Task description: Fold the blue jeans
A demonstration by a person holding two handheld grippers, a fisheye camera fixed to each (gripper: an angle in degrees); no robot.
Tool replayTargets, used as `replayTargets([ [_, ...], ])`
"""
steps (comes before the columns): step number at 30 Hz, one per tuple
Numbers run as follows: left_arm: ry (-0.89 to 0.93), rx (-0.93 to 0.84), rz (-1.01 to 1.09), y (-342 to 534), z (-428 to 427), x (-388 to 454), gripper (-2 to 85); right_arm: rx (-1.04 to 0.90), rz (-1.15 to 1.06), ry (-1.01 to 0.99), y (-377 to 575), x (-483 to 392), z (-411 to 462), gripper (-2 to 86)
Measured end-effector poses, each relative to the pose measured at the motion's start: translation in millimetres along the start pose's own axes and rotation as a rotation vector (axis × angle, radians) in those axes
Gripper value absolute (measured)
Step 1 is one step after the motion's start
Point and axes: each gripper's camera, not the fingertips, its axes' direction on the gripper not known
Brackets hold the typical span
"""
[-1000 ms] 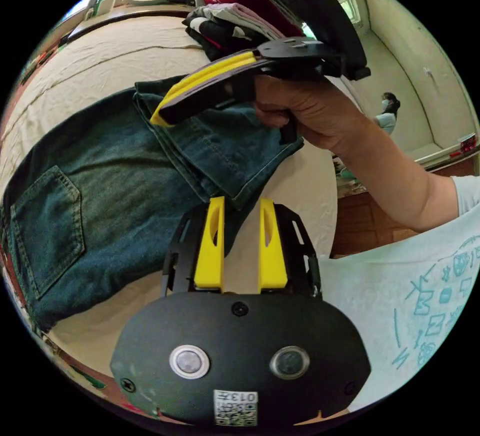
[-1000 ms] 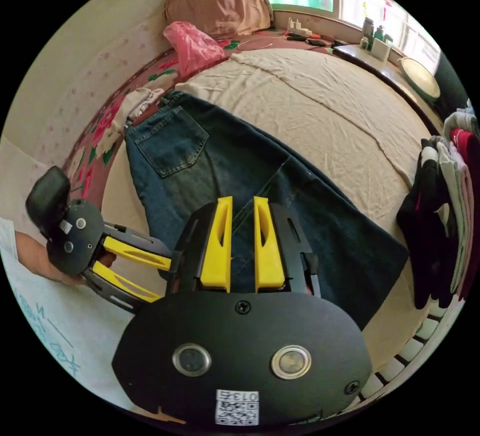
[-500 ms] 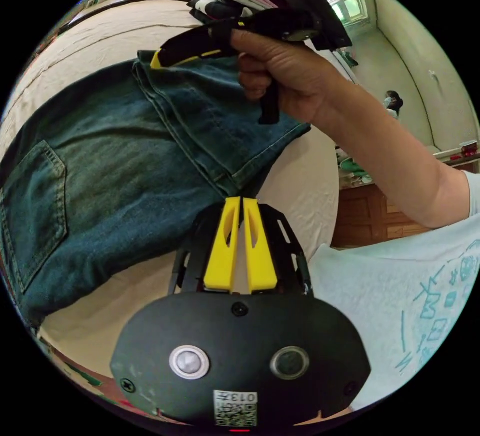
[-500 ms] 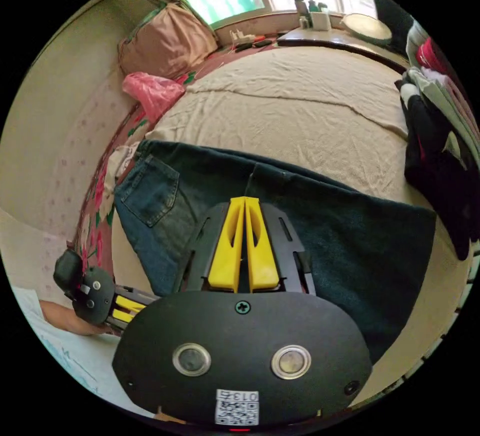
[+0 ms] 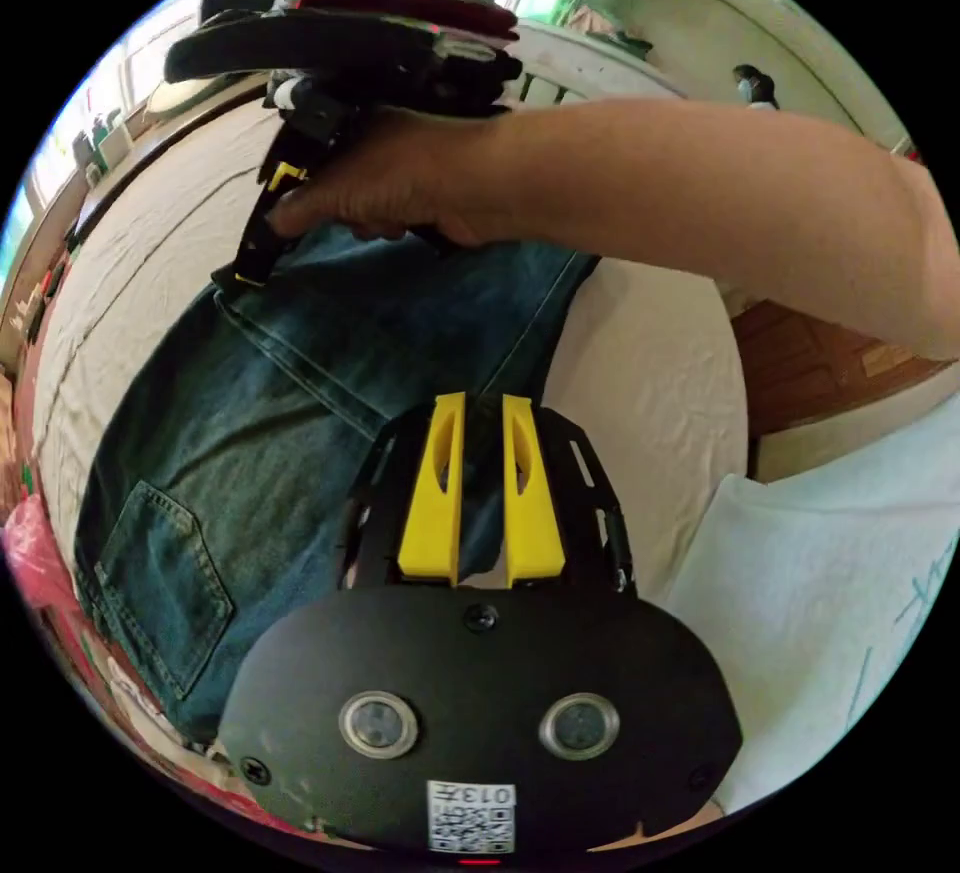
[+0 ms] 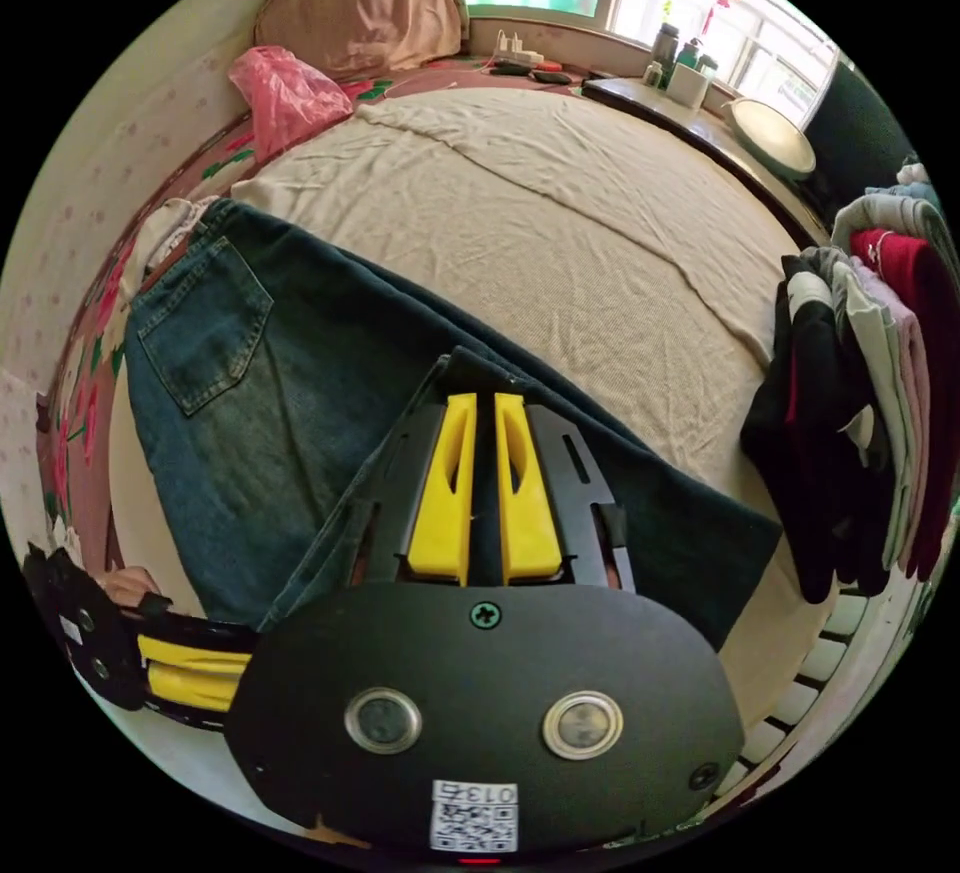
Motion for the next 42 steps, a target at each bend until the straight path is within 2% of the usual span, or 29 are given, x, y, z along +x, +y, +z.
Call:
replayTargets([
  [4, 0.095, 0.035, -0.123, 18, 8, -14, 3.0, -0.013, 0.01, -0.021, 3, -1, -5, 1.2],
  [8, 0.121, 0.029, -0.187, 26, 3, -15, 0.6, 0.098, 0.034, -0.12, 33, 13, -42, 0.3],
  [10, 0.133, 0.018, -0.231, 30, -1, -18, 0.1, 0.15, 0.076, -0.085, 61, 25, -66, 0.1],
  [14, 0.15, 0.17, -0.149, 18, -25, -6, -0.2, 0.169, 0.261, 0.14, 164, 61, -109, -0.1],
  [17, 0.079, 0.107, -0.025, -13, -11, 9, -0.3, 0.111, 0.408, 0.195, 228, 74, -109, -0.1],
  [18, 0.051, 0.078, -0.011, -18, -5, 11, -0.3, 0.076, 0.41, 0.187, 243, 70, -100, 0.0],
  [20, -0.063, -0.096, 0.037, -22, 26, 13, -0.3, 0.027, 0.373, 0.182, 253, 59, -83, 0.0],
  [23, 0.008, -0.031, -0.021, -3, 22, 1, -0.2, -0.03, 0.236, 0.25, 257, 34, -63, 0.0],
  [26, 0.118, -0.05, -0.146, 0, 14, -17, 0.1, -0.086, 0.066, 0.344, 260, 15, -68, -0.1],
  [27, 0.114, -0.028, -0.14, -3, 9, -17, 0.2, -0.053, 0.096, 0.366, 267, 17, -79, -0.1],
  [30, 0.046, 0.147, -0.069, -39, -20, -12, 1.9, 0.083, 0.286, 0.316, 296, 34, -104, 0.0],
  [33, 0.125, 0.219, 0.012, -107, -18, -7, 3.4, 0.114, 0.335, 0.25, 309, 39, -105, 0.0],
  [36, 0.081, 0.193, 0.128, -177, 3, 14, 1.9, 0.101, 0.301, 0.278, 311, 31, -100, 0.0],
  [38, 0.034, 0.102, 0.173, -215, 34, 20, 0.6, 0.074, 0.268, 0.279, 313, 26, -90, 0.0],
  [40, -0.009, -0.039, 0.154, -226, 62, 10, 0.0, 0.058, 0.235, 0.307, 318, 22, -80, 0.1],
  [41, 0.041, -0.065, 0.148, -224, 72, 0, -0.2, 0.075, 0.225, 0.325, 321, 20, -80, 0.0],
  [42, 0.07, -0.02, 0.123, -221, 69, -7, -0.2, 0.065, 0.22, 0.321, 322, 21, -81, 0.0],
])
